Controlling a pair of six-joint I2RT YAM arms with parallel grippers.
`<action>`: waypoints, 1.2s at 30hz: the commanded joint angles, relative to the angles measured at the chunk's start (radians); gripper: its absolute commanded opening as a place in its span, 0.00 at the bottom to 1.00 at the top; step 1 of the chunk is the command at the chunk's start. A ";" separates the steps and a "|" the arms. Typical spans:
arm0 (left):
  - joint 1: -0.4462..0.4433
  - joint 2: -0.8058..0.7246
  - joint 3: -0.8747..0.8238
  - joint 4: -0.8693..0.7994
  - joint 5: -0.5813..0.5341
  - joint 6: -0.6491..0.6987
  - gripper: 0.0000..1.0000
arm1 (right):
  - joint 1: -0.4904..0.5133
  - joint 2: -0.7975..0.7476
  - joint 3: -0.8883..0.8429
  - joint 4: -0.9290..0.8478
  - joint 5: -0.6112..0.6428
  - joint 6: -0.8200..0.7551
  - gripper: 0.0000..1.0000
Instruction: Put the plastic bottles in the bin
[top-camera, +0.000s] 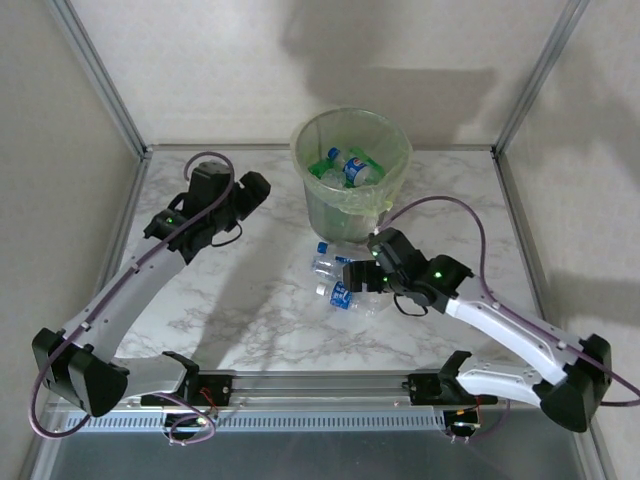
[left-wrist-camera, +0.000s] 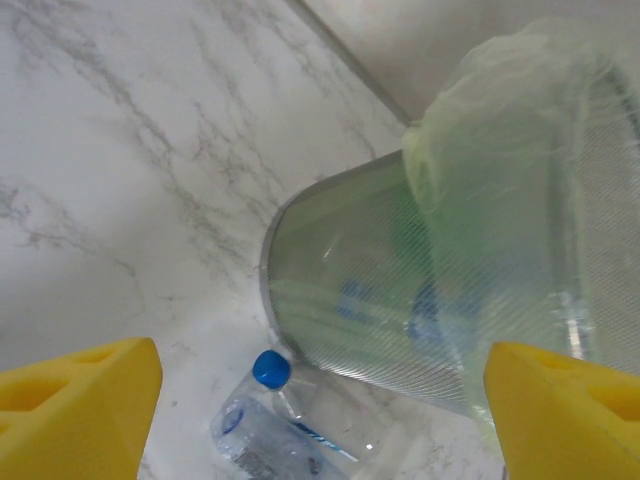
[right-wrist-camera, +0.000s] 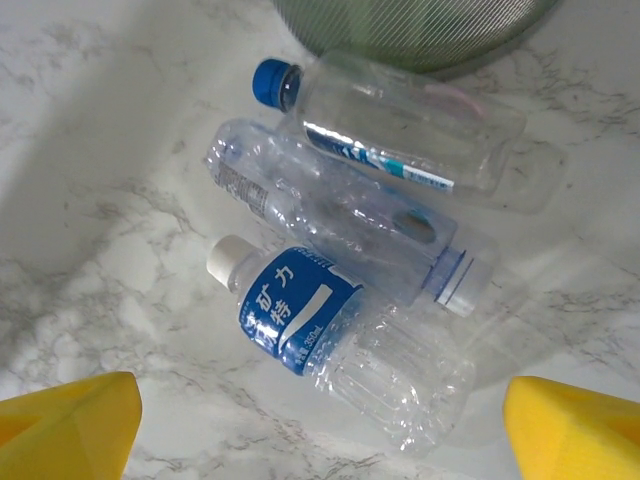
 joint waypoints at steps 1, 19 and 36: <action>0.019 -0.021 -0.032 0.033 0.016 -0.019 0.84 | 0.009 0.079 -0.012 0.049 -0.028 -0.046 0.92; 0.092 -0.053 -0.174 0.130 0.084 -0.073 0.82 | 0.084 0.380 -0.021 0.099 -0.008 -0.131 0.88; 0.095 -0.008 -0.169 0.140 0.108 -0.062 0.80 | 0.192 0.514 -0.025 0.135 0.009 -0.110 0.75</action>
